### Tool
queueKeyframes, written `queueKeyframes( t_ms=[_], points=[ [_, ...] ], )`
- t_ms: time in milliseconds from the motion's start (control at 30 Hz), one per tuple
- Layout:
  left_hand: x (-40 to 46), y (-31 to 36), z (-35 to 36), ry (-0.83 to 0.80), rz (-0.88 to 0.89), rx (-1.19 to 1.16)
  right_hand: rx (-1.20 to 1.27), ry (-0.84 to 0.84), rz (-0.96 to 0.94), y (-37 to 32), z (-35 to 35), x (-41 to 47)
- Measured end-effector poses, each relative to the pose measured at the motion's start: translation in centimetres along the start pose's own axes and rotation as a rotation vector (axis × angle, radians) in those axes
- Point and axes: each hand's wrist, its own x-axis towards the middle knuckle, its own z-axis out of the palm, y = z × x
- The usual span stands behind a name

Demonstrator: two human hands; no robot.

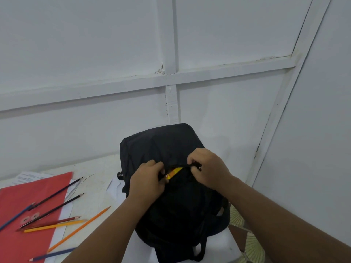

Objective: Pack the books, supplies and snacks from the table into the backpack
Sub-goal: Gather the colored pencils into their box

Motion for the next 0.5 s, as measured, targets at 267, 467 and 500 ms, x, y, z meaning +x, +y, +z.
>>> queueKeyframes(
  t_ms=[267,467,500],
  points=[
    [0.2,-1.6,-2.8,-0.248,-0.078,-0.099,-0.179,-0.228,0.064,-0.3,0.5,-0.5],
    [-1.6,-0.9,-3.3,-0.199,-0.081,-0.091,-0.247,-0.148,0.052,-0.5,1.0,-1.1],
    [-1.9,-0.6,-3.4,-0.136,-0.065,-0.114,-0.208,-0.112,0.033,-1.1,1.2,-1.4]
  ],
)
